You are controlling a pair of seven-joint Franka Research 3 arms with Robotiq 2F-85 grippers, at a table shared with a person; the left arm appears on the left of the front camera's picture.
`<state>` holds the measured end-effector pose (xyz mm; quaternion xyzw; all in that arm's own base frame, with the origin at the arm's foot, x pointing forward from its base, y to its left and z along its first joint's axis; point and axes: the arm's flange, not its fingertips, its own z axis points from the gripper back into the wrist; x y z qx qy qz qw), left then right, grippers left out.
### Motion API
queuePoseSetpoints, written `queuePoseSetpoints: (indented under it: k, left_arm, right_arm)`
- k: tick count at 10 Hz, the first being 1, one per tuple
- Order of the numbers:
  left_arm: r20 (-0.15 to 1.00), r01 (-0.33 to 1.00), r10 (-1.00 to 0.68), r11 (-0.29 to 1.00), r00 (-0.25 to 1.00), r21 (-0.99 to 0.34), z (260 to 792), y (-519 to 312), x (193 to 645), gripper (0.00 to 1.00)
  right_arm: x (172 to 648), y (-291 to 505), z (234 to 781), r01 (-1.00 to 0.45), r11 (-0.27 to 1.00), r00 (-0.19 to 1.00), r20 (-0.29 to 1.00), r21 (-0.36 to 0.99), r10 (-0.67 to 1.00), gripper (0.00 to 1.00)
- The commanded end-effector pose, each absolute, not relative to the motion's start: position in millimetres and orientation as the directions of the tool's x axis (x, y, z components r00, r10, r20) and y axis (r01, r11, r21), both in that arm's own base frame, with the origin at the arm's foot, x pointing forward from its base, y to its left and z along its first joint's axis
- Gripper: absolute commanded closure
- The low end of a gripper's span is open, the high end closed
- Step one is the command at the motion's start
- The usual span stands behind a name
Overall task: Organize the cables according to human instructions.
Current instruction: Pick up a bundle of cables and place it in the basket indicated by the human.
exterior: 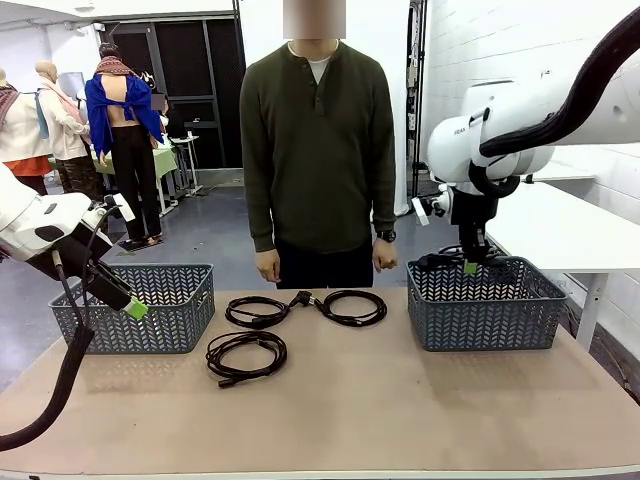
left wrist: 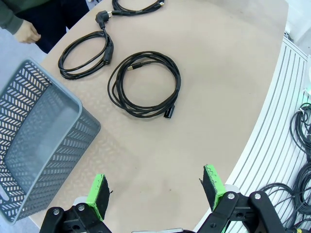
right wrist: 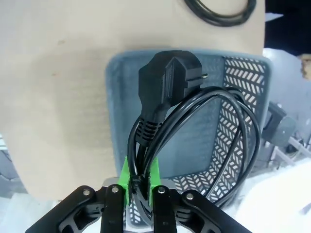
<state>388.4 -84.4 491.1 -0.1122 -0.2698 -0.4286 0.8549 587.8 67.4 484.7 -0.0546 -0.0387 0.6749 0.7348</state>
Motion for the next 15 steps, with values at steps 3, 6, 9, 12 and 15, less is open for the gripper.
queuePoseSetpoints:
  k: [3, 6, 9, 12, 15]
  left_arm:
    - [0.567, 0.807, -0.675, 0.59, 0.472, 0.029, 489.3, -80.9, 390.0, 0.0]
    - [0.567, 0.807, -0.675, 0.59, 0.472, 0.029, 489.3, -80.9, 390.0, 0.0]
    - [0.567, 0.807, -0.675, 0.59, 0.472, 0.029, 489.3, -80.9, 390.0, 0.0]
    - [0.567, 0.807, -0.675, 0.59, 0.472, 0.029, 489.3, -80.9, 390.0, 0.0]
    - [0.567, 0.807, -0.675, 0.59, 0.472, 0.029, 489.3, -80.9, 390.0, 0.0]
  right_arm:
    - [615.2, 52.5, 460.5, -0.974, 0.112, 0.111, 0.018, -0.195, 0.994, 1.0]
    - [627.5, 50.1, 442.7, -0.97, 0.117, 0.115, 0.023, -0.214, 0.993, 1.0]
    - [633.2, 49.2, 435.1, -0.968, 0.136, 0.134, 0.024, -0.211, 0.991, 0.86]
    - [640.1, 45.9, 426.5, -0.962, 0.175, 0.17, 0.041, -0.209, 0.985, 0.27]
    - [641.1, 45.6, 427.3, -0.954, 0.213, 0.205, 0.061, -0.213, 0.977, 0.0]
